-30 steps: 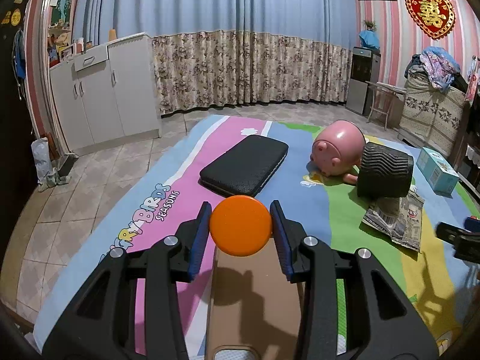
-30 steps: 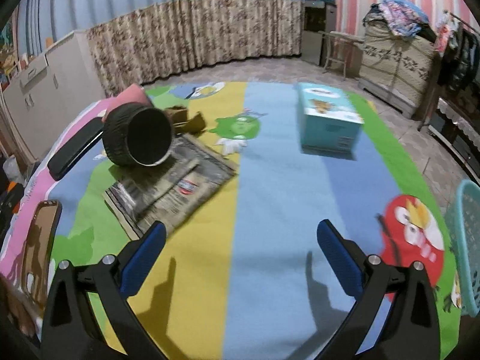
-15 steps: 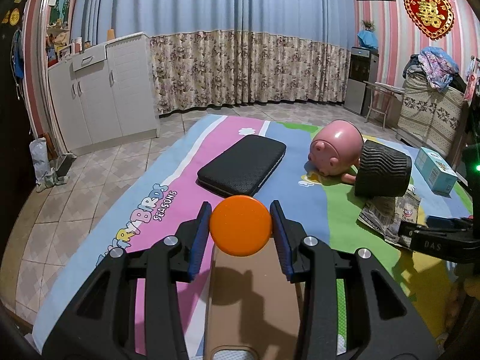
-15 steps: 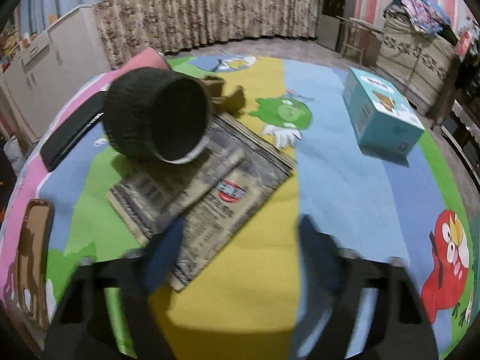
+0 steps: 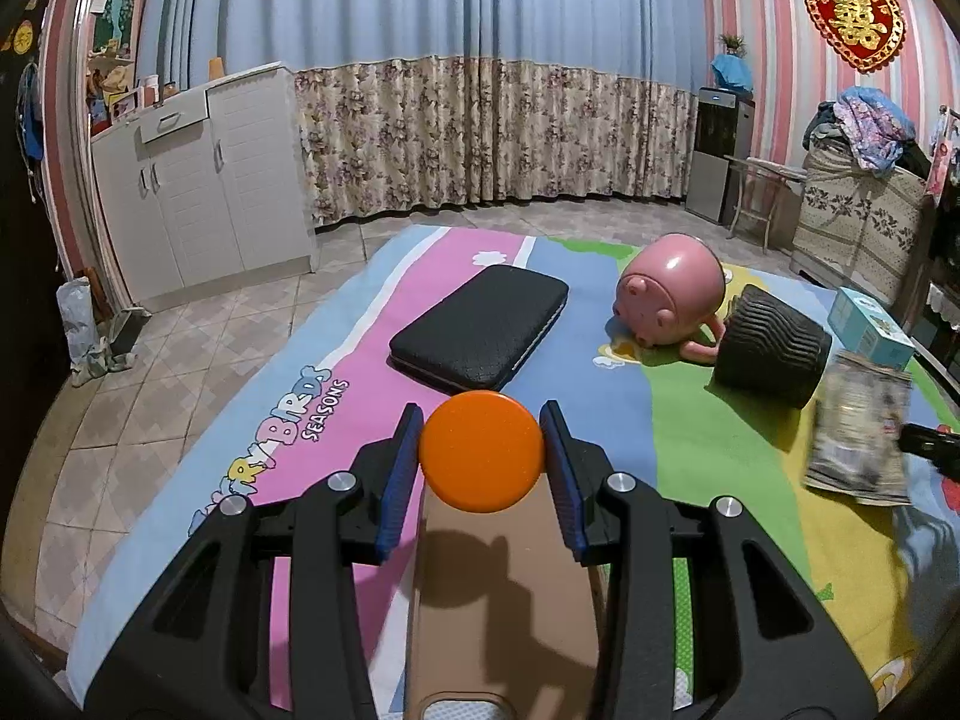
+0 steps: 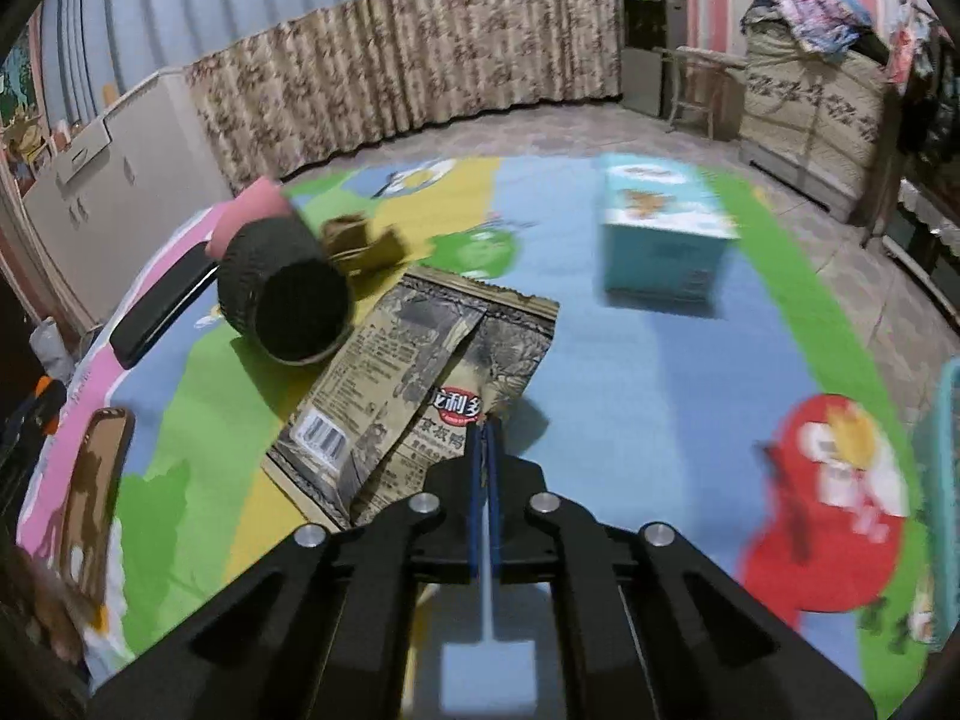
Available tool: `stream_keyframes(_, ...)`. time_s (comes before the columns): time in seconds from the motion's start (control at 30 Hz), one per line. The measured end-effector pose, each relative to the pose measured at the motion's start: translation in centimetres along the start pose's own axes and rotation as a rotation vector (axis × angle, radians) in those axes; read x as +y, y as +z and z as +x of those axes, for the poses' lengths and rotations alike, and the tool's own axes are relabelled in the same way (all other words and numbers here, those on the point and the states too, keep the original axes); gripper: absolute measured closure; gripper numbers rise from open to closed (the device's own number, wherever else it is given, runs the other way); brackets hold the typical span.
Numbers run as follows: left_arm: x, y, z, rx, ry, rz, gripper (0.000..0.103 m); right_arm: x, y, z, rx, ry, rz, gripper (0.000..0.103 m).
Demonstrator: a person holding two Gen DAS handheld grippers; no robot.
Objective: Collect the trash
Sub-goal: 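Carry the orange lid and snack wrapper over the basket with both grippers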
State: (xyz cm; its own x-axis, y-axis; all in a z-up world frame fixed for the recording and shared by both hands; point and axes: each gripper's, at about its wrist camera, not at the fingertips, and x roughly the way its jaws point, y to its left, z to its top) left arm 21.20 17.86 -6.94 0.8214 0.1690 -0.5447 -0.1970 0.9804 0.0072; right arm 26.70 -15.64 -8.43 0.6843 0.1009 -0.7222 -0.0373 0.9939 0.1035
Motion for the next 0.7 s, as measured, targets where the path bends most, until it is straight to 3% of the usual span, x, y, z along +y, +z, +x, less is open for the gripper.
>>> stream_keyframes(0.13, -0.8, 0.2, -0.4, -0.006, 0.01, 0.03, 0.064, -3.7, -0.8, -2.8, -0.032, -0.028, 0.006, 0.101)
stream_keyframes(0.3, -2.5, 1.3, -1.7, -0.002, -0.069, -0.011, 0.064, -9.2, -1.3, -7.0, -0.087, -0.059, 0.062, 0.101)
stream_keyframes(0.7, -14.6, 3.7, -7.1, -0.092, -0.256, 0.092, 0.064, -21.7, -2.9, -15.7, -0.244, -0.154, 0.267, 0.101)
